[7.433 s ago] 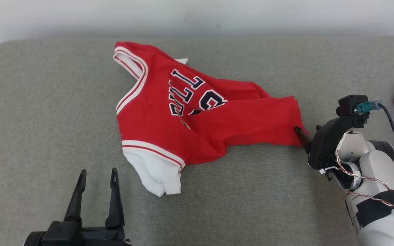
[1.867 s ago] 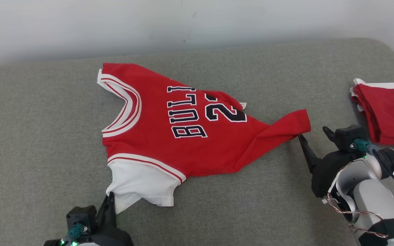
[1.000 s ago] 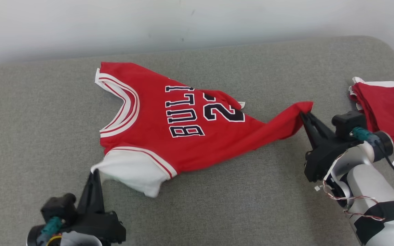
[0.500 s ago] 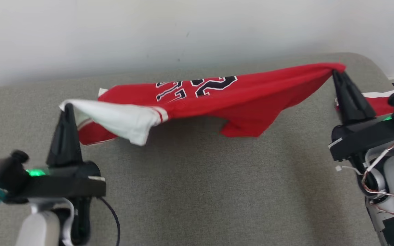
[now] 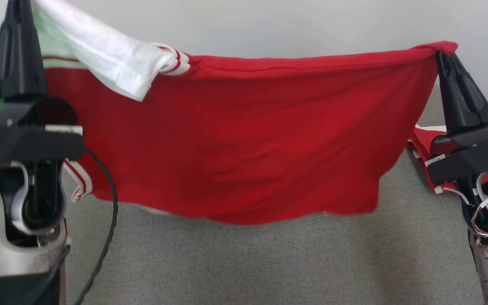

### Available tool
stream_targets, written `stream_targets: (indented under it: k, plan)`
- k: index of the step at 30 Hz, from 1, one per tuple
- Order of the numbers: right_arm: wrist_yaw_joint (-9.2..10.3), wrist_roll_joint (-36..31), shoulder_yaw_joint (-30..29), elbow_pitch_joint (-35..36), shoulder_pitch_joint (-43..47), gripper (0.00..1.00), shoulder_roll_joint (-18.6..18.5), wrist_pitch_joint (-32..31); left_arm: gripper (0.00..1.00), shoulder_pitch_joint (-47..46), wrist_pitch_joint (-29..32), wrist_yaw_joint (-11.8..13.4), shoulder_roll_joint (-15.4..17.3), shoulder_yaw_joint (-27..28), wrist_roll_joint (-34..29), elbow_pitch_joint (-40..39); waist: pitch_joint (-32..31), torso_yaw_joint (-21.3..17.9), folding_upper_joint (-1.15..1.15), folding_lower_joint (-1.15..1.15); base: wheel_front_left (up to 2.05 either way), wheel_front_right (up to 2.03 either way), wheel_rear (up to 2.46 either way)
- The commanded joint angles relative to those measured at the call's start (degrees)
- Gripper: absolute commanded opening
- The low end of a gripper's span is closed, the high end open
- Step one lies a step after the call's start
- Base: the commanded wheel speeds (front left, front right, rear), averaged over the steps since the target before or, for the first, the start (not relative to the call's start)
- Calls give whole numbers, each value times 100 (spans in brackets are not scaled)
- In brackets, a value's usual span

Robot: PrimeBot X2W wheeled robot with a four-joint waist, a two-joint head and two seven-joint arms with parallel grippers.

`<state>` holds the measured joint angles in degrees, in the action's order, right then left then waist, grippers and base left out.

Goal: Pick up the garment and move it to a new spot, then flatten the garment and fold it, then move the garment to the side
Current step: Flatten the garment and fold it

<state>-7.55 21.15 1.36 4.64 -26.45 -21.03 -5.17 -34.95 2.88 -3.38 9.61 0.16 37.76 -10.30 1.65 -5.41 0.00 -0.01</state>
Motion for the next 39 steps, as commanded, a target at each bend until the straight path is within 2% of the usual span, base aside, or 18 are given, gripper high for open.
stream_targets:
  k: [1, 10, 12, 16, 21, 27, 33, 39]
  plan:
    - [15, -30, -15, 57, -59, 0, 30, -31, 0, -129, 49, 0, 34, -19, 5, 53, -36, -11, 0, 1, 0, 0, 0]
    - [15, -70, 60, 270, -220, 0, -24, -369, 0, -1025, 433, -59, 137, -208, 108, 641, 58, -106, 0, 1, 0, 0, 0]
    - [16, -108, 201, 213, -306, 0, -122, -492, 0, -1210, 337, -91, 296, -246, -124, 813, 161, -129, 0, 1, 0, 0, 0]
    - [15, 39, 501, -8, -692, 0, -167, -639, 0, -1630, 143, -107, 323, -208, -178, 1244, 452, -219, 0, 1, 0, 0, 0]
    - [15, -68, 977, -593, -1534, 0, -300, -694, 0, -2318, -31, -154, 503, -253, -419, 1699, 999, -340, 0, 1, 0, 0, 0]
    - [15, -56, 1430, -1616, -2900, 0, -62, -491, 0, -3264, -466, -246, 769, -356, -737, 2166, 1611, -514, 0, 1, 0, 0, 0]
    - [16, -455, 1377, -2859, -4214, 0, 281, 225, 0, -3990, -1263, -324, 883, -475, -991, 2856, 2042, -600, 0, 1, 0, 0, 0]
    - [16, -1182, 1044, -3772, -4915, 0, 500, 1038, 0, -4449, -1706, -366, 899, -543, -1226, 3342, 2405, -618, 0, 1, 0, 0, 0]
